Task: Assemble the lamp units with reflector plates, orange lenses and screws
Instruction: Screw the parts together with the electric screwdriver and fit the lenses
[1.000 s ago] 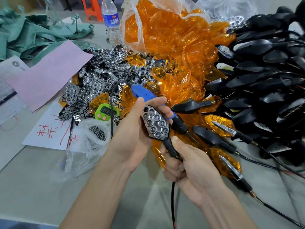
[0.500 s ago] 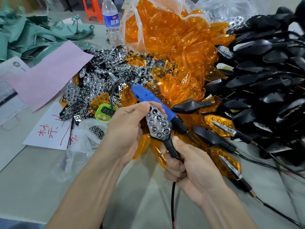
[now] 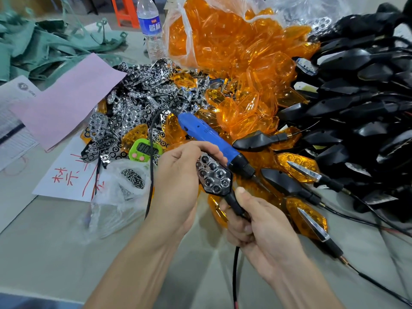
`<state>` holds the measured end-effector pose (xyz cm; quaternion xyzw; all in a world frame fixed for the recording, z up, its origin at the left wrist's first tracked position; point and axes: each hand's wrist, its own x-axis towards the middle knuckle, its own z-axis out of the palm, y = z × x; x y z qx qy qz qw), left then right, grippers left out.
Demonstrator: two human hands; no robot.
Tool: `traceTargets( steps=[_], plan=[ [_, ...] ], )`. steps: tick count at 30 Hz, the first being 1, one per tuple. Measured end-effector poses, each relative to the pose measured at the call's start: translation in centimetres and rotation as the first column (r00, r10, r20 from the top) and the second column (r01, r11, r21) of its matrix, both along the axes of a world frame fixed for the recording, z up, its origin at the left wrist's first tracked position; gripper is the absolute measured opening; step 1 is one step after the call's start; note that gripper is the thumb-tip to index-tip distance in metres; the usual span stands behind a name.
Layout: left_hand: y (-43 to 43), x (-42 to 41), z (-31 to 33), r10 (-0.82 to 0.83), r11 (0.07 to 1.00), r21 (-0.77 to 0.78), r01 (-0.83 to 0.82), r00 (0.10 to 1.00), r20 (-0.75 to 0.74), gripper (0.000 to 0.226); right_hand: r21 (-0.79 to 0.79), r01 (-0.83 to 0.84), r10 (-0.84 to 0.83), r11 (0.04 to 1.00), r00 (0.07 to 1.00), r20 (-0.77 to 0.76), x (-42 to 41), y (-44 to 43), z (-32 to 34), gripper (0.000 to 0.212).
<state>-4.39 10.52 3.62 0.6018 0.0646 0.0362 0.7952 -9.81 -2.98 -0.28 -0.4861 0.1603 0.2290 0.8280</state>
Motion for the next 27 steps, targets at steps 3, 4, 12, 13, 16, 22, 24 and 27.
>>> traceTargets(
  steps=[3,4,12,13,16,22,24,27],
  plan=[
    [-0.5,0.4,-0.4,0.037,0.995,-0.091,-0.039,0.999,-0.025,0.028,0.044,0.009,-0.010,0.999,1.000,0.016,-0.1,0.7,0.0,0.041],
    [-0.7,0.6,-0.5,0.045,0.992,-0.121,-0.048,0.999,-0.026,0.029,0.063,0.013,-0.014,0.998,1.000,0.020,-0.1,0.9,0.1,0.040],
    [-0.3,2.1,-1.0,-0.054,0.949,-0.309,0.054,0.998,0.009,0.035,0.023,0.018,-0.020,1.000,0.997,0.076,-0.1,1.6,1.3,0.040],
    [-0.2,2.1,-1.0,-0.087,0.937,-0.340,0.083,0.996,0.002,0.035,0.019,0.022,-0.023,1.000,0.998,0.066,-0.1,1.7,1.3,0.040],
    [0.2,2.1,-1.1,-0.141,0.905,-0.411,0.113,0.989,-0.038,0.040,0.012,0.030,-0.031,0.999,0.999,0.042,-0.3,2.0,1.2,0.040],
    [0.1,2.1,-1.4,-0.097,0.917,-0.395,0.063,0.993,-0.068,0.046,0.008,0.052,-0.052,0.999,0.999,-0.008,-0.3,2.3,0.8,0.042],
    [0.2,2.1,-1.7,-0.100,0.925,-0.376,0.063,0.992,-0.078,0.046,0.009,0.043,-0.043,0.999,0.999,-0.019,-0.3,2.3,0.8,0.043],
    [0.6,2.1,-2.3,-0.134,0.946,-0.310,0.098,0.986,-0.098,0.043,0.043,0.038,-0.036,0.998,0.998,-0.042,-0.3,2.0,0.7,0.041]
  ],
)
